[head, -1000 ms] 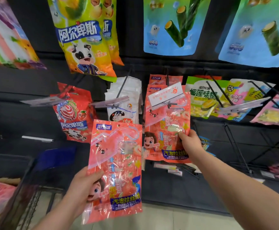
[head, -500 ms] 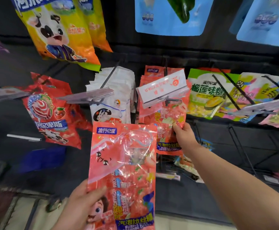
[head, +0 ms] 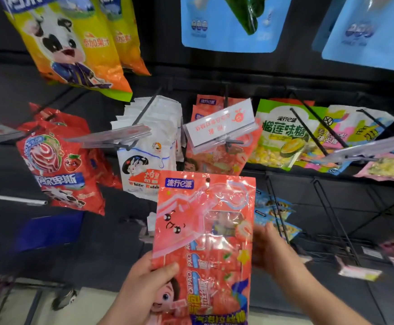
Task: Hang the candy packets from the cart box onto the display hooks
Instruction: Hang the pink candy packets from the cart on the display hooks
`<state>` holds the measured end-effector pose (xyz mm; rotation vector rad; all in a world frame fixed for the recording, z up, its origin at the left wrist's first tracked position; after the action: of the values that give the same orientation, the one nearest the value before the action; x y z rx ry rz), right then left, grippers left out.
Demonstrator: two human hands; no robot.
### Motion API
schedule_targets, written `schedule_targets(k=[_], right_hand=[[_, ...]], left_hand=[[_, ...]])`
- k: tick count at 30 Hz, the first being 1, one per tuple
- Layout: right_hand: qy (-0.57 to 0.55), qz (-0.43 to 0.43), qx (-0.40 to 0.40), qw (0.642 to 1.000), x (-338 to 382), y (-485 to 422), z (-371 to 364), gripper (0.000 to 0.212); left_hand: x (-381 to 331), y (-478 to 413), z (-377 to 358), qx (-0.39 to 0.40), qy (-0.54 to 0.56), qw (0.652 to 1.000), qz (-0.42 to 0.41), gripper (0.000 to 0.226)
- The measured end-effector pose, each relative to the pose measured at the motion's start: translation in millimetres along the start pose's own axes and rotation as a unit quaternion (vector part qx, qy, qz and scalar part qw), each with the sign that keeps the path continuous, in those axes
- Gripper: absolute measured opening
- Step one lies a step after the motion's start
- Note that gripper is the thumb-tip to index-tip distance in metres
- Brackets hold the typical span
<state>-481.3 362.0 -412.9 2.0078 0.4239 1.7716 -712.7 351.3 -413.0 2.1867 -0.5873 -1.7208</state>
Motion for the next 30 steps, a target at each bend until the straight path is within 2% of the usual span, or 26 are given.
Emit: schedule_targets(k=[3,5,8,16,30], right_hand=[[0.006,0.04,0.009,0.999,-11,32,-7,0.029],[-0.012,0.094,-0.024,0.995,-6,44,-5,0.017],[0.017,0.122,-0.068,0.99,2,44,-3,0.022],[-0.003,0.147,-0.072,0.986,26,40,-8,0.015],[0.026,0.15,-0.099,0.983,19,43,0,0.025]], left_hand=[[-6,-3,-12,0.021,-0.026,0.999,-0.017,0.042],[-8,-4,-18,0.02,-0.045,0.999,-0.018,0.039],[-13,-4,-25,0.005,-0.071,0.997,-0.016,0.023],[-31,-12,-31,-0.026,-0.089,0.995,-0.034,0.018],[-27,-1,-35,-0.037,-0.042,0.998,-0.034,0.02]])
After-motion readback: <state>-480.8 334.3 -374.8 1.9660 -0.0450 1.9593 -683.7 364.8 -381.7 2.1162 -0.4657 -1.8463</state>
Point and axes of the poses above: each hand's wrist, its own y-axis away from the middle knuckle, its own z-axis out of the back of the hand, x = y × z, the point moved 6 cm from there along -y, towards the middle knuckle, and after that the axes turned 1 degree about -z, right-handed, at the moved point
